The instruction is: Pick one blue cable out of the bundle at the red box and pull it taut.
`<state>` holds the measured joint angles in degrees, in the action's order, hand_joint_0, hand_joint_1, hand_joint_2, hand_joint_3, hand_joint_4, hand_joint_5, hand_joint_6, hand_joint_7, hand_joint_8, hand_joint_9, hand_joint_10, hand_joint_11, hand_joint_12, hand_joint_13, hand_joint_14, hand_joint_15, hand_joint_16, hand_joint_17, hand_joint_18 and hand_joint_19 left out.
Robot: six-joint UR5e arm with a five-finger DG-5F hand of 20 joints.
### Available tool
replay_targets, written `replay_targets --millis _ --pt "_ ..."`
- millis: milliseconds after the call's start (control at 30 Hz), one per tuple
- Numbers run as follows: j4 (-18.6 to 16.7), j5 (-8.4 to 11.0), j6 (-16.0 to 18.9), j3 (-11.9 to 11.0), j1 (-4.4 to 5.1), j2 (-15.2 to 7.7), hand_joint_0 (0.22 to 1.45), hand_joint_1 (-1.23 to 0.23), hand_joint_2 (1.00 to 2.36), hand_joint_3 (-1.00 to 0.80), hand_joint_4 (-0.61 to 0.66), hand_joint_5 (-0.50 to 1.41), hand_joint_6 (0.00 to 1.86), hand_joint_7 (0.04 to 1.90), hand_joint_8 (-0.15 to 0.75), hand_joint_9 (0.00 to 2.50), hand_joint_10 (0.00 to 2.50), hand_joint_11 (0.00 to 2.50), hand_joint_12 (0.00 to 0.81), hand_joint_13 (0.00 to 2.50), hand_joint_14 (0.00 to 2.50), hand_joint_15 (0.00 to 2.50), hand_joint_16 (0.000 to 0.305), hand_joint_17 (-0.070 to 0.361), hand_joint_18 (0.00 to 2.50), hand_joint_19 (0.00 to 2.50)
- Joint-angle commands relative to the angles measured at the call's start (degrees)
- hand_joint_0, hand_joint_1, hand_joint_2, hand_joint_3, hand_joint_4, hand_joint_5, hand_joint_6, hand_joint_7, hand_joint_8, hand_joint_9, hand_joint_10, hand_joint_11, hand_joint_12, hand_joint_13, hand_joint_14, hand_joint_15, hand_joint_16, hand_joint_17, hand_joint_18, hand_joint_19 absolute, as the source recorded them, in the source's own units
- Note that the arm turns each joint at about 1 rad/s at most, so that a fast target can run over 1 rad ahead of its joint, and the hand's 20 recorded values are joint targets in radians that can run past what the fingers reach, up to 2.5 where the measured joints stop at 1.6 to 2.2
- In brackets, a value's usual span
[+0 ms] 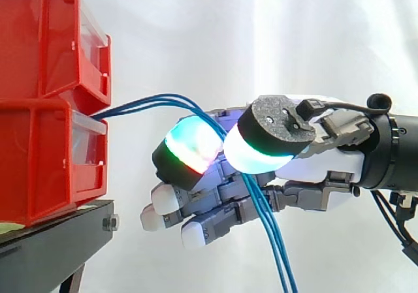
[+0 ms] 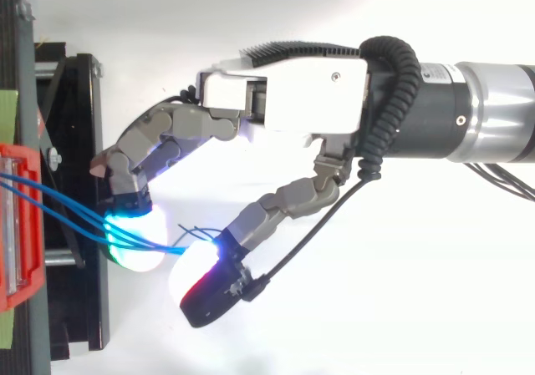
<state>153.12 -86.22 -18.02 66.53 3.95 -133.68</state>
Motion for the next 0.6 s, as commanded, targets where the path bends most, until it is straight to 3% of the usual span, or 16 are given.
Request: replay_targets --millis 0,133,233,433,567 --pt "0.0 0.00 0.0 0.0 0.00 0.0 0.55 -0.98 1.00 -0.50 0.22 -0.17 0.88 0.91 0.301 0.66 0.01 0.37 0.365 0.46 0.00 0.13 0.061 0.138 0.58 0.25" --pt "0.0 0.00 0.0 0.0 0.09 0.0 0.43 -0.85 1.00 -0.50 0.27 -0.17 0.85 0.83 0.345 0.68 0.01 0.36 0.409 0.47 0.01 0.15 0.071 0.159 0.61 0.27" --pt "0.0 0.00 0.0 0.0 0.00 0.0 0.42 -0.78 1.00 -0.50 0.27 -0.16 0.84 0.85 0.355 0.70 0.01 0.36 0.415 0.48 0.00 0.14 0.073 0.163 0.62 0.28" --pt "0.1 0.00 0.0 0.0 0.00 0.0 0.58 -0.65 1.00 -0.45 0.22 -0.14 0.82 0.96 0.325 0.74 0.01 0.36 0.364 0.49 0.01 0.16 0.061 0.136 0.56 0.33" --pt "0.0 0.00 0.0 0.0 0.09 0.0 0.59 -0.65 1.01 -0.36 0.21 -0.14 0.83 0.98 0.325 0.76 0.01 0.35 0.364 0.50 0.01 0.17 0.060 0.136 0.58 0.34"
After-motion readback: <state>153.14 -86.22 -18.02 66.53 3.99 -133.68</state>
